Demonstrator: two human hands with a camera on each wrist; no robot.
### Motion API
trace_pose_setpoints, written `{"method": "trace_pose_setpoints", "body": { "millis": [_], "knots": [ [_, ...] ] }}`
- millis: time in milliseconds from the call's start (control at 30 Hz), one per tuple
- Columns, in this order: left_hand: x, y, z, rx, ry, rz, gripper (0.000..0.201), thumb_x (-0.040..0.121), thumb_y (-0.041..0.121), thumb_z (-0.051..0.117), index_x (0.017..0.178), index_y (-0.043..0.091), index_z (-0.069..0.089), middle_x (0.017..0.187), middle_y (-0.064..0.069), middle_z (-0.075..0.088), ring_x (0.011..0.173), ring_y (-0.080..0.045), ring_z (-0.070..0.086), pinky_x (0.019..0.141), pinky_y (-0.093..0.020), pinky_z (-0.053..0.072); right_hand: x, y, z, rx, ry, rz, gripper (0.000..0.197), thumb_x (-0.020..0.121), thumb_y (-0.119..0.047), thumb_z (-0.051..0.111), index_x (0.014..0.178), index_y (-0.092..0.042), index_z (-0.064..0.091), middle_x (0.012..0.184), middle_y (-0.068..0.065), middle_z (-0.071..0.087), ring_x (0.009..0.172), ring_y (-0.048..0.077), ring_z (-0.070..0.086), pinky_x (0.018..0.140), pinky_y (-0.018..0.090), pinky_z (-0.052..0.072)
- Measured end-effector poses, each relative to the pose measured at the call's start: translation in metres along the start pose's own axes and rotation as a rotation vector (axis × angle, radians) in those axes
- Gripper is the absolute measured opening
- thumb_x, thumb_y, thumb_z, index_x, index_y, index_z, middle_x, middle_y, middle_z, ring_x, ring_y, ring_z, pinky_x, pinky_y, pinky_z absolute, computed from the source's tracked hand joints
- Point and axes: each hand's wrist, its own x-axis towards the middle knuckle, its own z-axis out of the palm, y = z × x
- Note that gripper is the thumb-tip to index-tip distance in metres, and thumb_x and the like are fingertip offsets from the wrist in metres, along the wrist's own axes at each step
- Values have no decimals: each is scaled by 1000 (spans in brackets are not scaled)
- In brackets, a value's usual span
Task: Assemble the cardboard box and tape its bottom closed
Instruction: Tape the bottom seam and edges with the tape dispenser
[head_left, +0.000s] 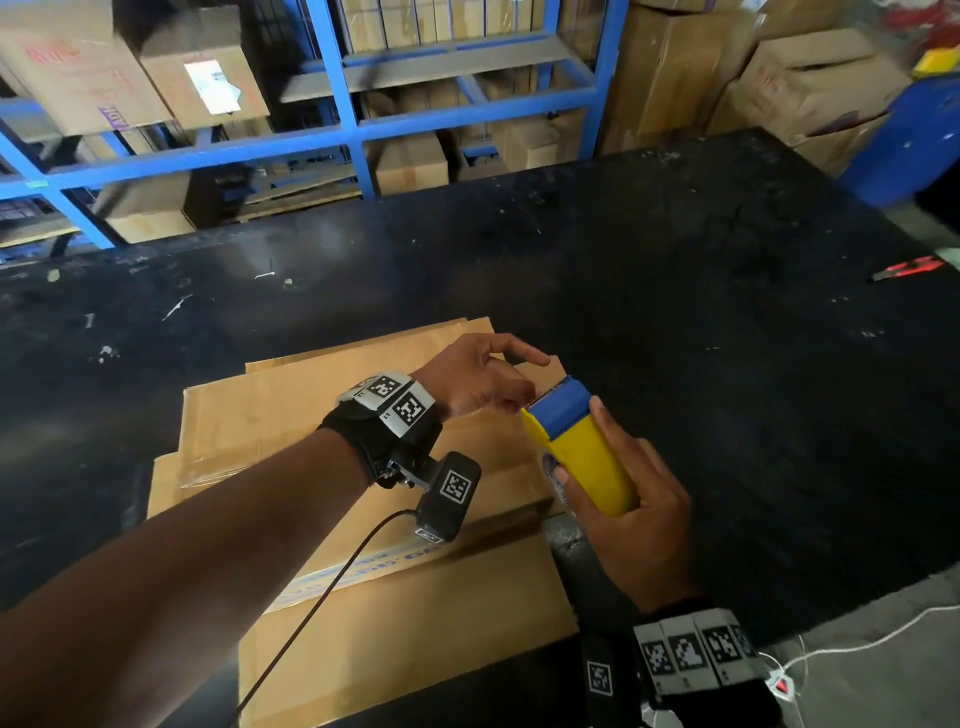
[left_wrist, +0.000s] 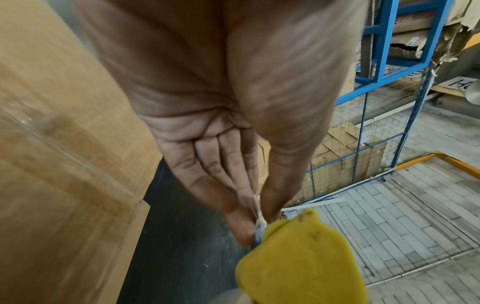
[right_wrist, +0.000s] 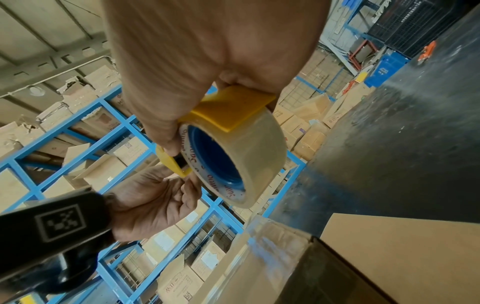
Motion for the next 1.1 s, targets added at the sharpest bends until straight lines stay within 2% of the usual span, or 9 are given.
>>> {"method": "trace_pose_setpoints", "body": {
  "millis": [67, 200, 333, 433, 533, 600, 733, 867, 1100],
  "knots": [
    [0, 0, -3, 72, 4, 3, 36, 90, 6, 73, 123, 17, 67, 81, 1, 80, 85, -13, 76, 84, -32, 60, -3, -4, 5, -35, -7, 17, 75, 84, -59, 68, 151, -41, 39, 114, -14, 53, 96, -5, 57, 74, 8, 47],
    [11, -2, -16, 207, 13, 0, 36, 88, 11, 76, 121, 24, 67, 89, -5, 81, 94, -24, 77, 93, -45, 60, -2, -21, 17, -59, -19, 98, 77, 82, -62, 68, 150, -49, 35, 114, -15, 55, 96, 5, 60, 77, 31, 58],
    [27, 7, -59, 241, 148, 11, 33, 86, 20, 80, 116, 27, 67, 93, -3, 81, 95, -21, 77, 93, -39, 55, -4, -37, 17, -86, -31, 171, 76, 80, -71, 60, 148, -58, 31, 102, -13, 55, 91, 8, 60, 75, 38, 58],
    [42, 11, -96, 273, 233, -8, 34, 88, 14, 76, 119, 25, 66, 94, 0, 81, 95, -14, 77, 99, -38, 53, -12, -50, 16, -117, -51, 222, 81, 74, -75, 56, 146, -62, 22, 98, -21, 46, 86, -1, 53, 70, 23, 50],
    [64, 7, -105, 343, 192, 5, 37, 89, 8, 73, 121, 24, 65, 94, -3, 81, 93, -12, 77, 105, -41, 50, -10, -62, 29, -108, -17, 249, 85, 72, -73, 54, 150, -52, 29, 97, -27, 39, 84, -11, 44, 68, 9, 31],
    [80, 5, -103, 383, 199, 7, 39, 88, 5, 71, 122, 25, 65, 96, -3, 80, 93, -9, 75, 103, -39, 49, -2, -62, 41, -111, 14, 261, 85, 74, -68, 61, 151, -43, 36, 96, -27, 38, 81, -14, 42, 67, 8, 29],
    [112, -12, -110, 435, 215, -10, 43, 88, 6, 70, 123, 29, 63, 97, 1, 77, 96, -9, 73, 104, -42, 51, 24, -54, 62, -155, -8, 332, 85, 80, -52, 74, 151, -46, 29, 91, -35, 32, 77, -18, 40, 58, 6, 27],
    [136, -34, -120, 509, 254, -5, 46, 85, 3, 71, 122, 30, 62, 92, 9, 76, 95, -8, 73, 105, -45, 53, 46, -41, 80, -159, -72, 381, 84, 82, -47, 76, 153, -41, 31, 86, -23, 35, 73, -9, 42, 58, 9, 29],
    [161, -52, -126, 538, 305, -46, 42, 87, 1, 67, 121, 26, 65, 93, 9, 73, 95, -11, 71, 103, -40, 53, 69, -28, 96, -179, -80, 389, 81, 81, -48, 75, 151, -40, 37, 88, -14, 44, 69, -7, 43, 59, 8, 29]
  ]
}}
